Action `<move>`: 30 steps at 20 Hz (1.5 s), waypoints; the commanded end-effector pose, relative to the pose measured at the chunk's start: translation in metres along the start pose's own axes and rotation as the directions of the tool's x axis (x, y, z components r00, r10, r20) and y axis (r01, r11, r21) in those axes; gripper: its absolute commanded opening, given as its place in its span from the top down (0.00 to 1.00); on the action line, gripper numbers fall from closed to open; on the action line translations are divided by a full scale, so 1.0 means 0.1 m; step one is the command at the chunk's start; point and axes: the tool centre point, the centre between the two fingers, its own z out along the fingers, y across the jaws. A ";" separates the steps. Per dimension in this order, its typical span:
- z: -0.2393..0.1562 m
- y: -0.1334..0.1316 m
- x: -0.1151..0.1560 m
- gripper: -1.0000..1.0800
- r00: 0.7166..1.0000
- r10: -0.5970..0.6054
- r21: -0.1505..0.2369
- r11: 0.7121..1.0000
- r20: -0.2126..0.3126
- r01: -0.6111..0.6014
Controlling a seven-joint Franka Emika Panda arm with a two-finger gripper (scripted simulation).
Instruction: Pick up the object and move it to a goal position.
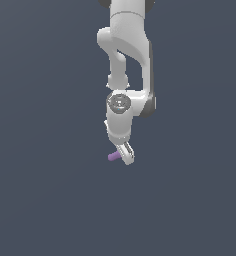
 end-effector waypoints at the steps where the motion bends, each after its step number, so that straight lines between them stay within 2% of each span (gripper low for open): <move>1: 0.08 0.01 0.00 0.04 1.000 0.001 -0.001 1.000 0.000 -0.001; 7: 0.38 0.01 -0.01 0.04 1.000 0.004 -0.001 1.000 0.000 -0.004; 12: 0.45 0.01 0.00 0.04 1.000 0.004 -0.001 1.000 0.000 -0.004; 13: 0.45 0.01 0.00 1.00 1.000 0.004 -0.001 1.000 0.000 -0.004; 24: 0.45 0.00 0.00 1.00 1.000 0.004 -0.001 1.000 0.000 -0.004; 30: 0.28 -0.03 0.00 1.00 1.000 0.004 0.000 1.000 0.000 -0.004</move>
